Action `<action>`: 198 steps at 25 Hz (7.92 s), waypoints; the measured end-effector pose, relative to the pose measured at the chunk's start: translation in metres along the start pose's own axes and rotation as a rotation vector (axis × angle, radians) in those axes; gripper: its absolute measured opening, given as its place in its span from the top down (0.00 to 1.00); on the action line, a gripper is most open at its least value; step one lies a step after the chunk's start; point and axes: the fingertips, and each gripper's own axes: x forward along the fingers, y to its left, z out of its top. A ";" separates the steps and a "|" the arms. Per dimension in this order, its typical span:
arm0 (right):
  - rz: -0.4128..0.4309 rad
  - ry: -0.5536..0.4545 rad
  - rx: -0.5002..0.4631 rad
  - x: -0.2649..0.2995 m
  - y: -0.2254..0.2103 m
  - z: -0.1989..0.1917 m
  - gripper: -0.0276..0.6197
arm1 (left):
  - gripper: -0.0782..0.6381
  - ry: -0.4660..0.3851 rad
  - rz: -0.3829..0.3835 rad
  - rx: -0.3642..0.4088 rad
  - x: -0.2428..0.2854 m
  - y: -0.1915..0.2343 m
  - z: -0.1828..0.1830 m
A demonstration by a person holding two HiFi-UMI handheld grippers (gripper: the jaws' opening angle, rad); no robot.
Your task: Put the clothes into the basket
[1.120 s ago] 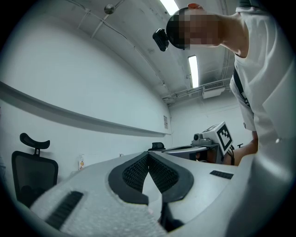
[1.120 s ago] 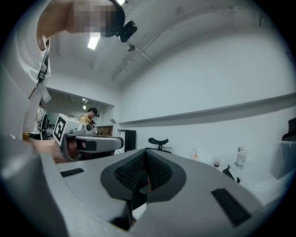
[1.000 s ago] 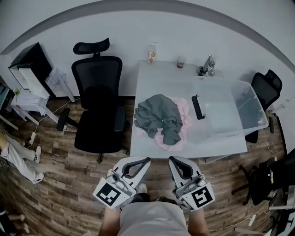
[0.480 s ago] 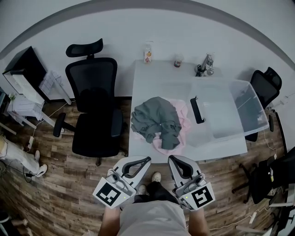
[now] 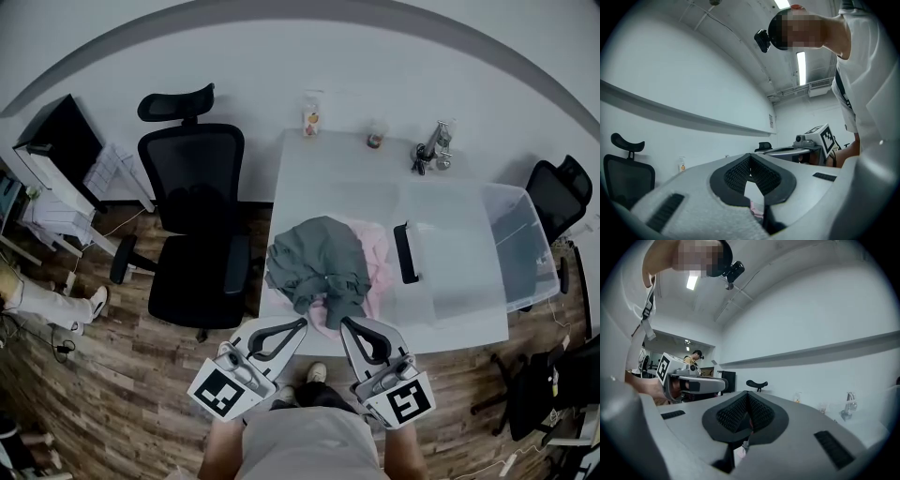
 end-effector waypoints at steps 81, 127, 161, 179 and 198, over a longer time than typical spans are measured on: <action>0.181 0.694 -0.232 0.185 -0.156 -0.203 0.40 | 0.89 0.186 -0.107 -0.011 0.151 0.182 -0.103; 0.373 0.987 -0.046 0.205 -0.141 -0.349 0.31 | 0.89 0.287 -0.133 -0.065 0.157 0.192 -0.152; 0.077 0.649 0.000 0.183 -0.170 -0.190 0.75 | 0.89 0.238 -0.250 0.095 0.157 0.171 -0.117; -0.043 0.442 0.032 0.155 -0.198 -0.106 0.75 | 0.89 0.166 -0.320 0.154 0.182 0.144 -0.053; -0.170 0.265 -0.019 0.106 -0.231 -0.013 0.75 | 0.89 0.082 -0.403 0.220 0.210 0.107 0.015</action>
